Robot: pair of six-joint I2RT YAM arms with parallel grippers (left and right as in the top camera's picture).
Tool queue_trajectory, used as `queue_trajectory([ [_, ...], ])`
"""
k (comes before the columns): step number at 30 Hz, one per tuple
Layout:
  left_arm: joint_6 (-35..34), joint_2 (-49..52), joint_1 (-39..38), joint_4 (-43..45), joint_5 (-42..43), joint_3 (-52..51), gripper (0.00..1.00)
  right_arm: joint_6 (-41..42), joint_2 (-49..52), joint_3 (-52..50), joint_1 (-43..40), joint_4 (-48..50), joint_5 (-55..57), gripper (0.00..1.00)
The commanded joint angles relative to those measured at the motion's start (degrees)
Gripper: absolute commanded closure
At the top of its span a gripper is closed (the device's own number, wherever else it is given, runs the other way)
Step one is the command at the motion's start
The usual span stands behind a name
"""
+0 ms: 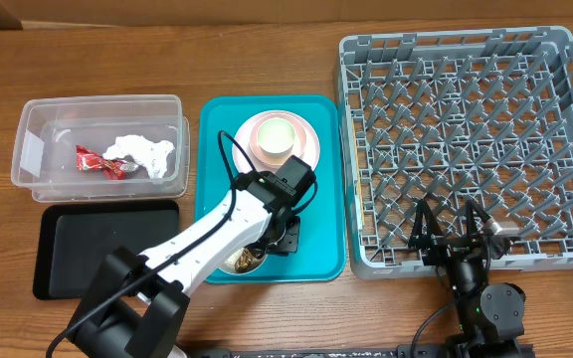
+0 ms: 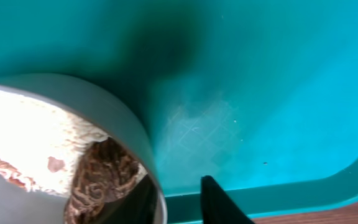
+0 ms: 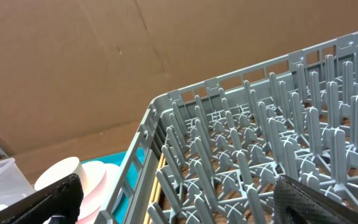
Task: Sort waste into correct bins and load items into the dishwasher
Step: 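Grasp the rim of the white food bowl with the left gripper, then lift the bowl over the black tray and tip out the food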
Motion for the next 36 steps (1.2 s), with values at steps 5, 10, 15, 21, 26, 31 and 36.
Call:
queue_trajectory([
  [5, -2.3, -0.3, -1.6, 0.2, -3.2, -0.6, 0.79, -0.4, -0.5, -0.6, 0.3, 0.3, 0.2, 0.00],
  [10, -2.8, -0.3, -1.6, 0.3, -4.0, -0.6, 0.79, -0.4, -0.5, -0.6, 0.3, 0.3, 0.2, 0.00],
  [15, -2.8, -0.3, -1.6, 0.9, -4.3, -1.2, 0.79, -0.4, -0.5, -0.6, 0.3, 0.3, 0.2, 0.00],
  [21, -3.9, -0.3, -1.6, 5.0, -4.5, -4.7, 0.83, -0.4, -0.5, -0.6, 0.3, 0.3, 0.2, 0.00],
  [26, -3.9, -0.3, -1.6, 5.1, -4.9, -4.7, 0.92, -0.4, -0.5, -0.6, 0.3, 0.3, 0.2, 0.00],
  [31, -3.0, -0.8, -1.6, 4.5, -5.1, -3.8, 0.96, -0.4, -0.5, -0.6, 0.3, 0.3, 0.2, 0.00],
  [36, -1.7, -3.2, -1.6, 2.1, -5.4, -0.9, 0.96, -0.4, -0.5, -0.6, 0.3, 0.3, 0.2, 0.00],
])
